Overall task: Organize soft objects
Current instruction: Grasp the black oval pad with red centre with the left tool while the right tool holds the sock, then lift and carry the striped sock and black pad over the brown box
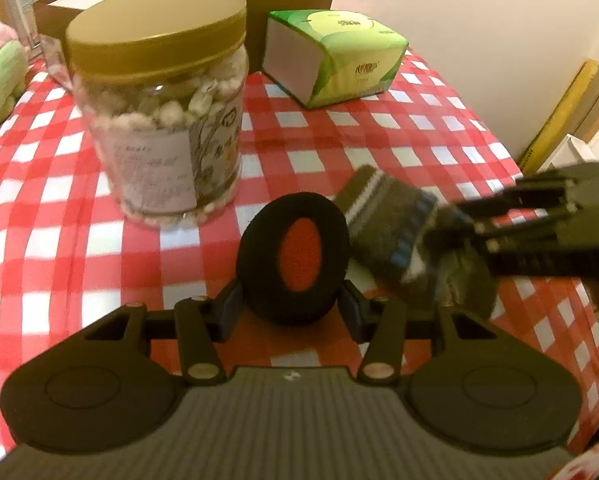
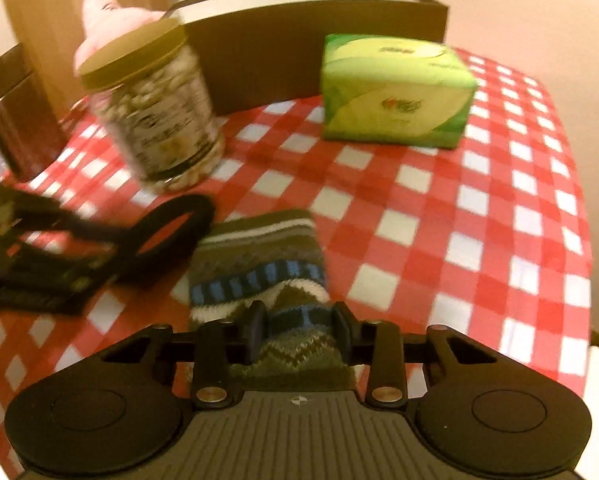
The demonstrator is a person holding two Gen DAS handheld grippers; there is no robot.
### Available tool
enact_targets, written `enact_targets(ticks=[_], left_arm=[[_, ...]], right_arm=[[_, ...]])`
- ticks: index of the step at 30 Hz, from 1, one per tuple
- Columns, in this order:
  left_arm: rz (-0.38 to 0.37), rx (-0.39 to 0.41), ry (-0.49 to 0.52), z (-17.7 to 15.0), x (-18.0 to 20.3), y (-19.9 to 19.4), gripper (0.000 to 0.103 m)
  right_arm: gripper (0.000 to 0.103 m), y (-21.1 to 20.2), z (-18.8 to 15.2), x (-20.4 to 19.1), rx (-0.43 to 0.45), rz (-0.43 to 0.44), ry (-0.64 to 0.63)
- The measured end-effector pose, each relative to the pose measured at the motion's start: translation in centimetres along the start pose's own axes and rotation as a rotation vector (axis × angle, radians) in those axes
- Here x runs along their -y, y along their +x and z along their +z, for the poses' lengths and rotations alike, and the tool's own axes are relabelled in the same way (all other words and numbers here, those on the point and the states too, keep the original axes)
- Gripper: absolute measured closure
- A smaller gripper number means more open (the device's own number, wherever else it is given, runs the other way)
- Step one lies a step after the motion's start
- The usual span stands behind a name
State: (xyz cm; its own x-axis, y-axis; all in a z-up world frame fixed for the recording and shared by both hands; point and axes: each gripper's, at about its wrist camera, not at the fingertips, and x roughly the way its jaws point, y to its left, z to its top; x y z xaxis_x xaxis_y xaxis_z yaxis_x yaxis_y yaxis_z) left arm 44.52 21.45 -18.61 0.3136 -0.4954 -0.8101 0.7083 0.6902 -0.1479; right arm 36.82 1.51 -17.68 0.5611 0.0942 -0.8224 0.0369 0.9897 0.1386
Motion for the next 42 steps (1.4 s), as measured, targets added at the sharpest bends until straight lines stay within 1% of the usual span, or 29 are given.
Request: enact_targets(ticks=[2, 3, 4, 5, 6, 7, 8, 10, 13, 14, 16, 19, 22, 24, 26, 27, 28, 29, 31, 32, 34, 37, 39, 42], left_arm=[[0.011, -0.005, -0.007, -0.3, 0.1, -0.4, 0.055], [0.021, -0.007, -0.016, -0.4, 0.1, -0.5, 0.053], [0.027, -0.008, -0.024, -0.4, 0.1, -0.5, 0.052], [0.025, -0.006, -0.032, -0.3, 0.1, -0.5, 0.048], [0.015, -0.002, -0.036, -0.2, 0.0, -0.6, 0.043], [0.009, 0.000, -0.039, -0.1, -0.1, -0.5, 0.040], [0.010, 0.000, -0.037, 0.1, -0.1, -0.4, 0.038], [0.010, 0.001, -0.017, 0.5, 0.1, 0.1, 0.038], [0.016, -0.011, -0.004, 0.8, 0.2, 1.0, 0.038], [0.021, -0.013, -0.001, 0.8, 0.2, 1.3, 0.040], [0.025, -0.015, 0.012, 0.8, 0.3, 1.5, 0.040], [0.031, -0.007, 0.031, 0.6, 0.4, 1.4, 0.043], [0.066, -0.003, 0.046, 0.5, 0.5, 1.1, 0.044], [0.074, 0.000, 0.038, 0.4, 0.3, 0.8, 0.044], [0.081, 0.003, 0.024, 0.2, 0.2, 0.4, 0.044], [0.085, 0.006, 0.020, 0.1, 0.2, 0.2, 0.044], [0.092, 0.009, 0.013, 0.0, 0.2, -0.1, 0.045], [0.098, 0.010, 0.007, -0.2, 0.1, -0.3, 0.045], [0.114, 0.010, -0.009, -0.5, 0.2, -0.6, 0.045], [0.123, 0.011, -0.016, -0.6, 0.3, -0.8, 0.045], [0.140, 0.015, -0.030, -0.9, 0.6, -1.3, 0.045], [0.170, 0.023, -0.045, -1.3, 1.4, -2.4, 0.045], [0.195, 0.030, -0.053, -1.4, 2.1, -3.1, 0.045], [0.230, 0.042, -0.077, -2.1, 3.0, -4.8, 0.045]], right_arm=[[0.066, 0.1, 0.4, 0.4, 0.004, -0.003, 0.009], [0.064, 0.1, 0.6, 0.6, 0.008, -0.002, 0.021], [0.057, 0.0, 0.7, 0.8, 0.005, 0.009, 0.034], [0.051, 0.0, 0.9, 0.9, 0.004, 0.013, 0.048], [0.035, -0.1, 1.0, 0.9, 0.007, 0.016, 0.058], [0.028, -0.3, 1.0, 1.0, 0.018, 0.028, 0.066], [0.027, -0.5, 1.0, 0.9, 0.030, 0.048, 0.067], [0.023, -0.6, 1.0, 0.5, 0.023, 0.076, 0.041], [0.020, -0.4, 0.8, -0.6, -0.001, 0.076, -0.018], [0.019, -0.3, 0.8, -0.8, -0.004, 0.077, -0.032], [0.016, -0.1, 0.7, -1.4, -0.010, 0.081, -0.052], [0.014, 0.5, 0.8, -2.2, -0.021, 0.052, -0.084], [0.014, 1.4, 0.8, -2.5, -0.028, 0.017, -0.102], [0.014, 2.1, 0.9, -2.3, -0.040, -0.006, -0.101], [0.015, 2.5, 0.9, -2.1, -0.052, -0.001, -0.074], [0.018, 2.7, 1.0, -2.0, -0.068, 0.003, -0.059], [0.025, 2.7, 1.0, -2.0, -0.062, -0.001, -0.064], [0.028, 2.6, 1.1, -2.2, -0.059, -0.007, -0.078], [0.043, 2.4, 1.2, -2.4, -0.053, 0.000, -0.093], [0.046, 2.4, 1.3, -2.5, -0.051, 0.002, -0.096], [0.061, 2.1, 1.3, -2.7, -0.045, 0.019, -0.116], [0.071, 1.5, 1.1, -2.7, -0.041, 0.044, -0.134], [0.074, 1.0, 0.8, -2.7, -0.038, 0.055, -0.148], [0.075, 0.0, 0.2, -2.6, -0.040, 0.083, -0.160]])
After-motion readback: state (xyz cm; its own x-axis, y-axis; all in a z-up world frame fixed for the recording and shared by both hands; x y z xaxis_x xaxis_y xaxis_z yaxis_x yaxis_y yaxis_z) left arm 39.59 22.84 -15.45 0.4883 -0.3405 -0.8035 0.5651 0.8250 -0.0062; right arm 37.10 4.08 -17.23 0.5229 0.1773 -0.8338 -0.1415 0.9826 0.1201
